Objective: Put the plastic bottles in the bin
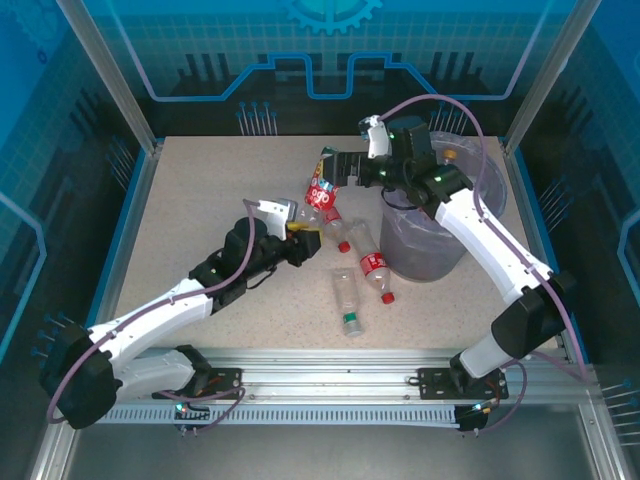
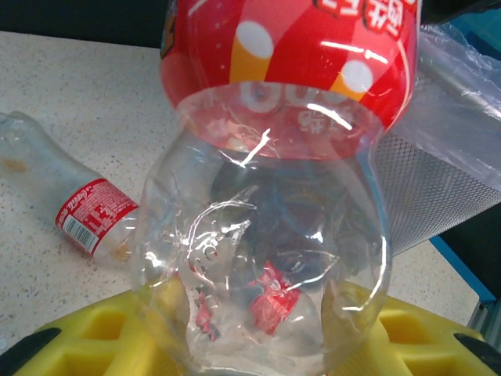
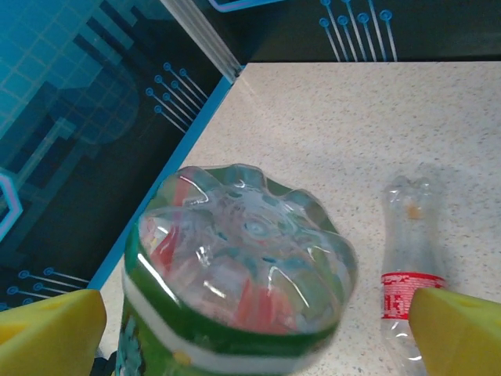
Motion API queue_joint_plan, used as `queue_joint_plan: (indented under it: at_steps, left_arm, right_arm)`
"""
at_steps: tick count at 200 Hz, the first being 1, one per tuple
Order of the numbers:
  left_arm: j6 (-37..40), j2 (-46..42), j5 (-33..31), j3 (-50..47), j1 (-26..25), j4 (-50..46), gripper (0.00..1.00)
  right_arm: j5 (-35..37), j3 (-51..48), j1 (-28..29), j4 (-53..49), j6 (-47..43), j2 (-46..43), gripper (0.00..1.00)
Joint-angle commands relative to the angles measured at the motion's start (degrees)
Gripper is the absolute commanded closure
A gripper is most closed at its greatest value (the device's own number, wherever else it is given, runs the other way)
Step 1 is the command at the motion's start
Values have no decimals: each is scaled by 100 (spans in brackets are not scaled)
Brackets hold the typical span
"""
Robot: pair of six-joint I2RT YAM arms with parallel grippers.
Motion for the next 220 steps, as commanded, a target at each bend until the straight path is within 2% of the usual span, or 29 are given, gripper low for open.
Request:
queue_joint_plan:
  at_steps: [1, 38, 69, 76, 88, 100, 116, 123, 168, 220]
  left_arm:
    - [194, -110, 101, -3, -49, 293, 72]
    - [229, -18, 170, 121, -45, 253, 70]
    - [251, -64, 235, 195, -51, 204, 62]
    - [266, -83, 256, 234, -52, 162, 55]
    - [283, -134, 306, 287, -51, 129, 35]
    - [277, -212, 369, 323, -52, 110, 26]
    - [235, -323, 414, 349, -44, 127, 8]
    - [217, -359, 448, 363, -51, 127, 4]
    - [75, 175, 909, 961, -132, 52, 4]
    - [12, 1246, 814, 1955, -332, -35, 6]
  right_arm:
    - [-506, 196, 53, 359, 185, 131, 7]
    - [-542, 204, 26, 402, 148, 114, 25]
    - [-526, 247, -25, 578, 78, -8, 34]
    - [-522, 288, -33, 605, 45, -40, 35]
    - [-504, 412, -42, 608, -33, -81, 39]
    - [-511, 593, -65, 578, -122, -123, 41]
    - [-478, 812, -126, 506, -245, -203, 42]
    - [-429, 909, -172, 468, -299, -254, 42]
    - [149, 1557, -916, -258, -838, -836, 42]
    - [1734, 2413, -2067, -2079, -1858, -1529, 45]
